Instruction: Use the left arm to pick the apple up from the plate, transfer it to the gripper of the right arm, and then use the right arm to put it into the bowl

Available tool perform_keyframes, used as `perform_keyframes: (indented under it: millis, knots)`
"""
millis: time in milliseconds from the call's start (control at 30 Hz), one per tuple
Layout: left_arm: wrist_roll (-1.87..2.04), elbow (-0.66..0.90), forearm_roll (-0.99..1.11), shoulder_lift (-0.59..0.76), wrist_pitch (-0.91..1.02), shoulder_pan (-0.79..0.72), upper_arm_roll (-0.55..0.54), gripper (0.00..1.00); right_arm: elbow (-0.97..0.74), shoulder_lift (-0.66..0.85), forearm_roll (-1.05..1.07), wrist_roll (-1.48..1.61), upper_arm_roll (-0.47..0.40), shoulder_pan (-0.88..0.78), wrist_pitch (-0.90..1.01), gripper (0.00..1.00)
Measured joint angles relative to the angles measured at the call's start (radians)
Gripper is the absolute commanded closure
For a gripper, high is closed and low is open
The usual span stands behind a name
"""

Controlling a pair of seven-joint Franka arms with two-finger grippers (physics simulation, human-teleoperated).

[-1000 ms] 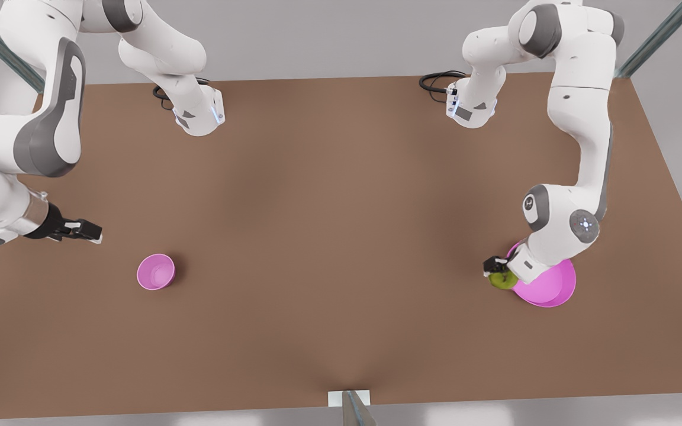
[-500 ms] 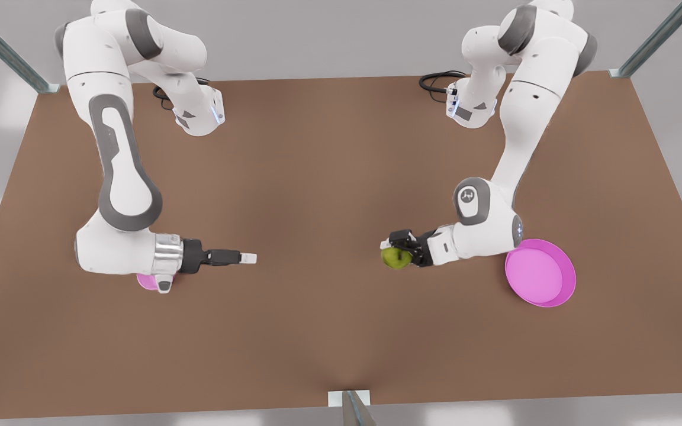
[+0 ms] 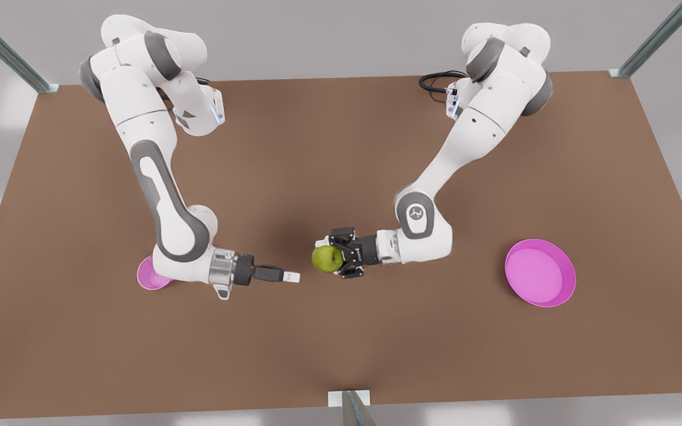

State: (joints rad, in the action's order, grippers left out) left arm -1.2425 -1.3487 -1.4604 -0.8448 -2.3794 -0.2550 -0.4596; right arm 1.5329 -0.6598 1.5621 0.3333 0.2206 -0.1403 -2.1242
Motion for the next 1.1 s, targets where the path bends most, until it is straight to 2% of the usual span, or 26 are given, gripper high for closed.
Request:
perform_keyframes:
  millis: [267,933,1000,1100]
  knots:
    - [-0.269,0.038,-0.054,-0.042,-0.013,-0.019,-0.009,0.11,0.173,0.038,0.128,0.228,0.063,0.027,-0.01,0.0]
    - [-0.594,0.046,-0.06,-0.065,-0.025,-0.038,-0.008,0.1,0.171,0.043,0.171,0.551,0.078,-0.053,-0.114,0.0]
    - [-0.61,0.046,-0.061,-0.065,-0.025,-0.04,-0.007,0.1,0.172,0.041,0.173,0.57,0.078,-0.054,-0.125,0.19]
    - [-0.633,0.046,-0.062,-0.065,-0.027,-0.041,-0.006,0.1,0.172,0.041,0.177,0.597,0.079,-0.055,-0.138,0.31]
